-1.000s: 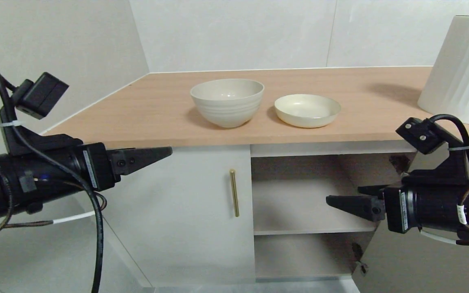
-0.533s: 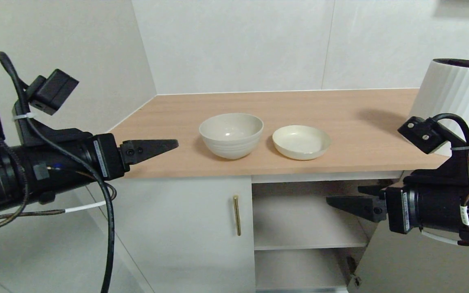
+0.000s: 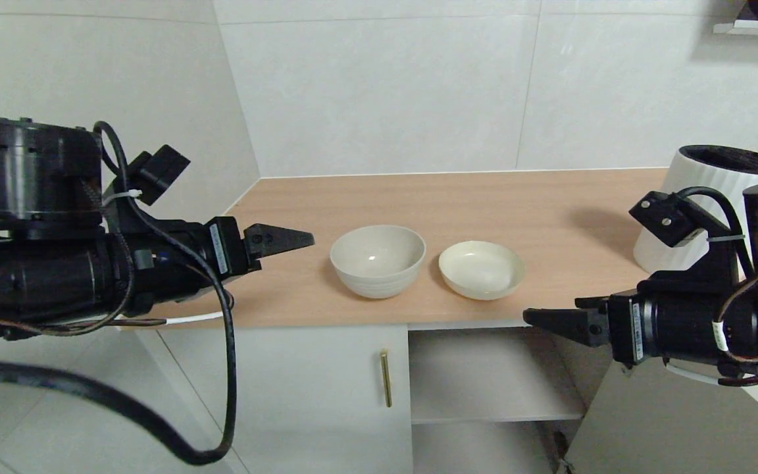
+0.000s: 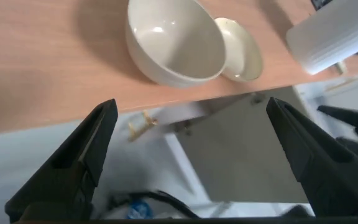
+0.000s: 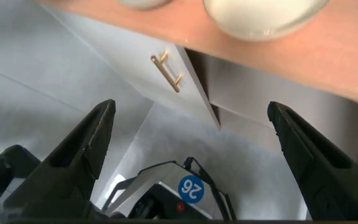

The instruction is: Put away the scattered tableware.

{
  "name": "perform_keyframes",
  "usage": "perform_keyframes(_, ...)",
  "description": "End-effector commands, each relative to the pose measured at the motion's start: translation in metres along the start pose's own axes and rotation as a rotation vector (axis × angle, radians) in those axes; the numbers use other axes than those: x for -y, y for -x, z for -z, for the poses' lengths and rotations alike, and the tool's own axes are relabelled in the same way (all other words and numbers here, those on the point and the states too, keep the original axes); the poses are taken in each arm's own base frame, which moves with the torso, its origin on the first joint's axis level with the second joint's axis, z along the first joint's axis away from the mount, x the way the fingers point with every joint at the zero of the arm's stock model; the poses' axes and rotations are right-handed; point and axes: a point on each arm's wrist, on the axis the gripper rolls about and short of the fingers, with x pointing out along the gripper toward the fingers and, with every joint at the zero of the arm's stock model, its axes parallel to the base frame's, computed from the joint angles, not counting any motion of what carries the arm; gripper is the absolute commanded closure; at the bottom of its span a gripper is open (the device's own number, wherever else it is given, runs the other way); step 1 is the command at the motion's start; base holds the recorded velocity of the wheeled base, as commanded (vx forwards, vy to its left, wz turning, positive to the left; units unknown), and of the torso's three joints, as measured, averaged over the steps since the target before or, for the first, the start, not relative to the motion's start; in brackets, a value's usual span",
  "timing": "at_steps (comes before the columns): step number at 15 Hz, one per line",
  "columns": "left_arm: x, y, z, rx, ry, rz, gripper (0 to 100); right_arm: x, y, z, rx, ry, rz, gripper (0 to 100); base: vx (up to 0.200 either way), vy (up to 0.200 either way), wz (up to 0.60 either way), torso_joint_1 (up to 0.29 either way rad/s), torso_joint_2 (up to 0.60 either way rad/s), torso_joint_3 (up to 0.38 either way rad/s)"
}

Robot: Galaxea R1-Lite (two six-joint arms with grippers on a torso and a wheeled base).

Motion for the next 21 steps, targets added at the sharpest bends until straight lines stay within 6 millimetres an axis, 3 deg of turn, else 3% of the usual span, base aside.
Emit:
perform_keyframes(1,0.0,-0.011,-0.006,-0.031,0.054,-0.017,0,0.003,-0.005,0.001,-0.013,-0.006,0.012,0,0.0,0.0,0.0,0.11,-0.28,-0.154)
perform_keyframes(5,-0.003,-0.032,-0.01,-0.086,0.202,-0.05,0,0.009,-0.025,-0.014,0.003,-0.036,0.045,0,0.0,0.0,0.0,0.028,-0.06,-0.034)
perform_keyframes(7,-0.003,-0.038,-0.009,-0.095,0.232,-0.054,0,0.012,-0.035,-0.023,-0.025,-0.107,0.1,0,0.0,0.0,0.0,0.0,0.0,0.0)
perform_keyframes(9,-0.002,-0.046,-0.011,-0.099,0.28,-0.056,0,0.014,-0.057,-0.037,-0.087,-0.242,0.189,0,0.0,0.0,0.0,0.0,0.0,0.0)
perform_keyframes(13,-0.009,-0.071,-0.011,-0.119,0.347,-0.089,0,0.031,-0.093,-0.034,-0.104,-0.289,0.318,0,0.0,0.0,0.0,0.0,0.0,0.0)
perform_keyframes(21,-0.032,-0.121,0.003,-0.185,0.463,-0.174,0,0.046,-0.106,-0.03,-0.086,-0.305,0.345,0,0.0,0.0,0.0,0.0,0.0,0.0)
